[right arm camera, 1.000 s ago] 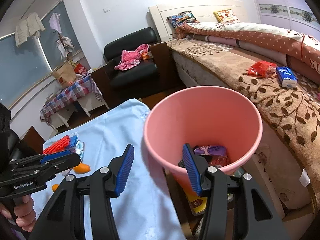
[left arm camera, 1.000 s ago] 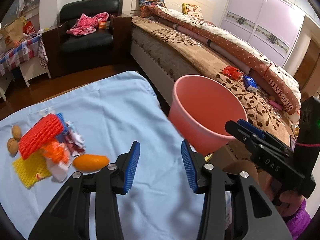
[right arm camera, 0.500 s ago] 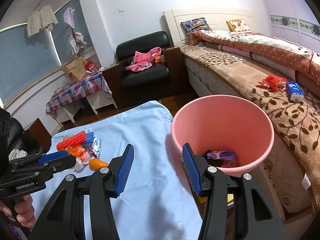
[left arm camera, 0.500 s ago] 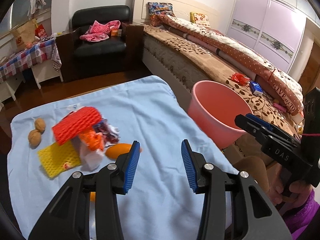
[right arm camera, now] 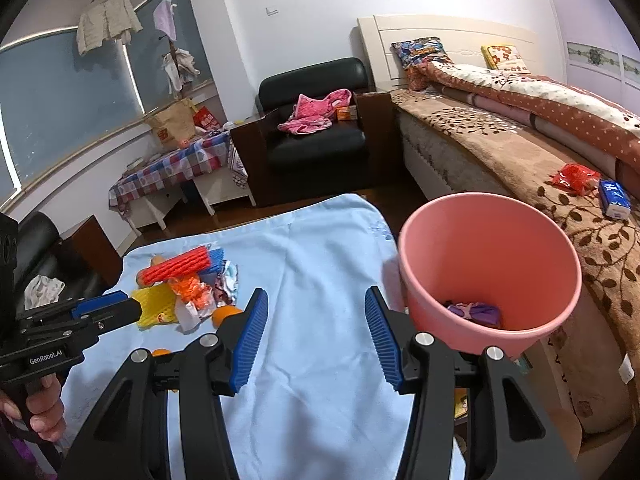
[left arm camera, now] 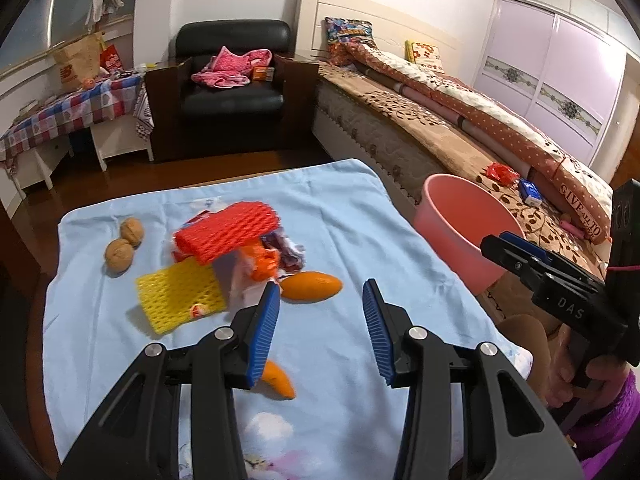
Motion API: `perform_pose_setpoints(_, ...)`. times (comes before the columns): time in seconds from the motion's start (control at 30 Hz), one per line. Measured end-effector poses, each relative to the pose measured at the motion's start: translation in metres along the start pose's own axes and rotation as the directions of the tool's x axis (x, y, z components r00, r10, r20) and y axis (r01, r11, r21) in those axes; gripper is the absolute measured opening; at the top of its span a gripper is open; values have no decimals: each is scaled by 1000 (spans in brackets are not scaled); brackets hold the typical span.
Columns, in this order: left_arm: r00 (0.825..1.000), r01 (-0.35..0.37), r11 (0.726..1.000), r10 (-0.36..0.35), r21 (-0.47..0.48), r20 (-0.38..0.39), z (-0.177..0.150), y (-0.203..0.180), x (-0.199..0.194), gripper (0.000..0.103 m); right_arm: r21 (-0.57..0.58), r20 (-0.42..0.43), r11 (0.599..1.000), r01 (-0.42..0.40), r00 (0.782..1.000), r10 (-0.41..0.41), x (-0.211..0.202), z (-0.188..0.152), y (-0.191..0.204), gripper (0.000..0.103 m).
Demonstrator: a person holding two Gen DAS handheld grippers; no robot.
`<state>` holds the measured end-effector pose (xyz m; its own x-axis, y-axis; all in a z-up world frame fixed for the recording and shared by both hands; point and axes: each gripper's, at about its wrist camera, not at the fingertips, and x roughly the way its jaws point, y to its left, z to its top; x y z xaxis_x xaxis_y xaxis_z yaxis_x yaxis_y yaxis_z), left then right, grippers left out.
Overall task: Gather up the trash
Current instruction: 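Return both tools from the bucket toward the table, then grasp the red foam net with the left tool while the right tool grasps the orange wrapper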
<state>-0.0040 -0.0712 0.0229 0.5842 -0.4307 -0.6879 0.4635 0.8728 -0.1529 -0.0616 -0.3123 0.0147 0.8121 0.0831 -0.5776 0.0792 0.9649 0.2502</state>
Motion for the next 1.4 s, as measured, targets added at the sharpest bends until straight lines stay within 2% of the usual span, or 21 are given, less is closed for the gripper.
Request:
perform_pose_setpoints(0.9,998,-54,994,58,-94,39,-9,61,-21,43,-50,-60,997,-63,996,60,39,-3,39,50)
perform_pose_setpoints(1.4,994,-94,987,100,-133,43,-15,87,-35,43,-56,-91,995,-88,992,82,53,-4,45,50)
